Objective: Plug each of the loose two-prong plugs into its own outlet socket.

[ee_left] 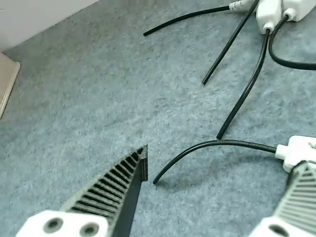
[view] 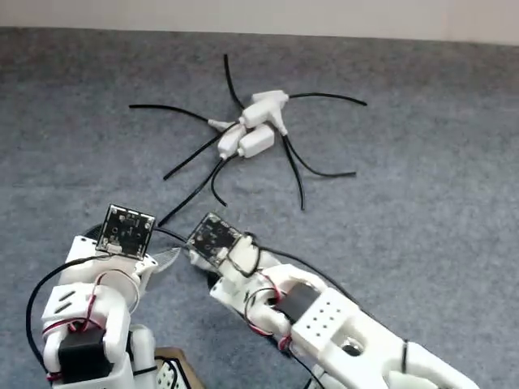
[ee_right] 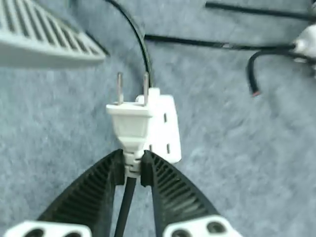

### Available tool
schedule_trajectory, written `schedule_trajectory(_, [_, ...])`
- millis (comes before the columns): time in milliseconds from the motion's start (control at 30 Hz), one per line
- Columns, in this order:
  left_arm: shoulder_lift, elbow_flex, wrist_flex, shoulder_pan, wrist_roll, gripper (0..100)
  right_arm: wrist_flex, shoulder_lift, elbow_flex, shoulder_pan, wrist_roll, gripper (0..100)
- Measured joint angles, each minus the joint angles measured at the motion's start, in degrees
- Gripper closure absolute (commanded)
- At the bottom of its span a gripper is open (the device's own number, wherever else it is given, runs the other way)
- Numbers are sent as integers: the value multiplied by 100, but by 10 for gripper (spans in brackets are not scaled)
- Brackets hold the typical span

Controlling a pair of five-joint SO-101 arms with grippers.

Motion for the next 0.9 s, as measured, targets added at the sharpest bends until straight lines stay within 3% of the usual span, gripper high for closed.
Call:
schedule_trajectory(300, [-53,105,0,-229,-211,579,185,519,-510,-220,-114,992])
schedule_trajectory(500, [-62,237,0,-229,-211,579,633,149,-756,-686,-378,992])
schedule_trajectory(900, [-97,923,-97,-255,-185,579,1143,-598,-747,-756,-404,992])
